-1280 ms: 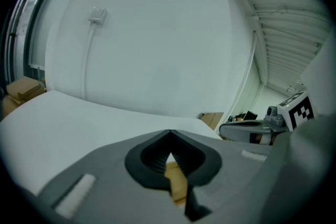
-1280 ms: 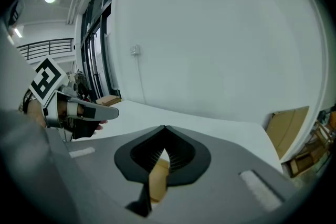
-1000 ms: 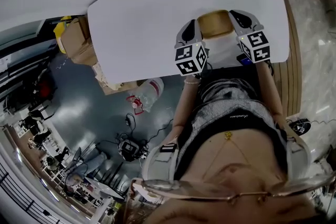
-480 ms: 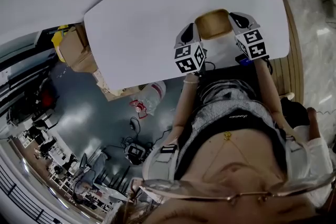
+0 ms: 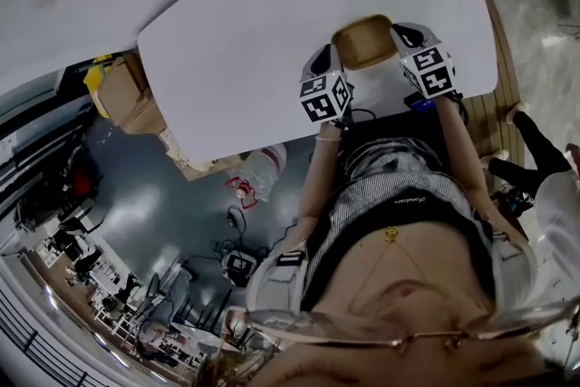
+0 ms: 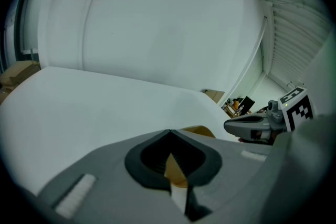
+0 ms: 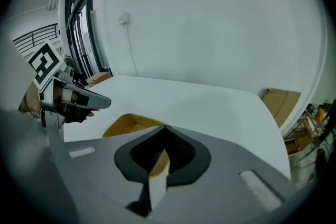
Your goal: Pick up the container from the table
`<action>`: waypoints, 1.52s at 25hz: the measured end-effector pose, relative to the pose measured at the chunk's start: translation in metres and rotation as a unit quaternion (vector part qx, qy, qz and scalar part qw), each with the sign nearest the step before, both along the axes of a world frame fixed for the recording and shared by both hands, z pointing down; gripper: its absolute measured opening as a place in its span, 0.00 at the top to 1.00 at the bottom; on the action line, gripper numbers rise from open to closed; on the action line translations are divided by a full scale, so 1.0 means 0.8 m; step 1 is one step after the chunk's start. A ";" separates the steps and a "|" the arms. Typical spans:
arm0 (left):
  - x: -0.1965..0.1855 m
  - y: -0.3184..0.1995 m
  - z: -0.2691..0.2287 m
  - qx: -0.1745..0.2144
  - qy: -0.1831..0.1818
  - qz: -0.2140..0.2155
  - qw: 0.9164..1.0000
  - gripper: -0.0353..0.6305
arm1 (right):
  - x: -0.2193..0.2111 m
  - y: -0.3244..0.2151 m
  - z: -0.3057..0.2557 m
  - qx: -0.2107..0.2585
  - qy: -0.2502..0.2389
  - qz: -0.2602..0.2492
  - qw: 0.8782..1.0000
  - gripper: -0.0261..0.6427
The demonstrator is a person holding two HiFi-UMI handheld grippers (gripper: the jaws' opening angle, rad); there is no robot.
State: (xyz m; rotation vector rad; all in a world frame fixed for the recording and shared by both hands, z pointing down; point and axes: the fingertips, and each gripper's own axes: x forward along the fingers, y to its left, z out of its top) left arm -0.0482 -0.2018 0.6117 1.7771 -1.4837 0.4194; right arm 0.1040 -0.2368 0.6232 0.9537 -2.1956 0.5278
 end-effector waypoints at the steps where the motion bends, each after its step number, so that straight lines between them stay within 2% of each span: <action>1: 0.001 0.001 0.004 -0.004 0.002 0.001 1.000 0.95 | 0.001 0.001 0.004 -0.004 0.004 0.000 1.000 0.92; 12: 0.003 0.013 0.038 -0.046 0.013 0.005 0.999 0.95 | 0.011 0.004 0.040 -0.037 0.039 0.007 0.999 0.92; 28: -0.003 0.024 0.060 -0.073 0.012 -0.002 0.997 0.95 | 0.007 0.007 0.053 -0.054 0.054 0.002 0.997 0.92; 32: -0.004 0.021 0.064 -0.075 0.027 -0.019 0.997 0.95 | 0.008 0.001 0.054 -0.047 0.050 0.004 0.998 0.89; 34: -0.003 0.021 0.066 -0.079 0.035 -0.021 0.996 0.84 | 0.008 0.000 0.056 -0.051 0.051 0.004 0.997 0.85; 38: -0.002 0.021 0.075 -0.090 0.035 -0.019 0.995 0.82 | 0.009 -0.001 0.065 -0.060 0.059 0.005 0.996 0.79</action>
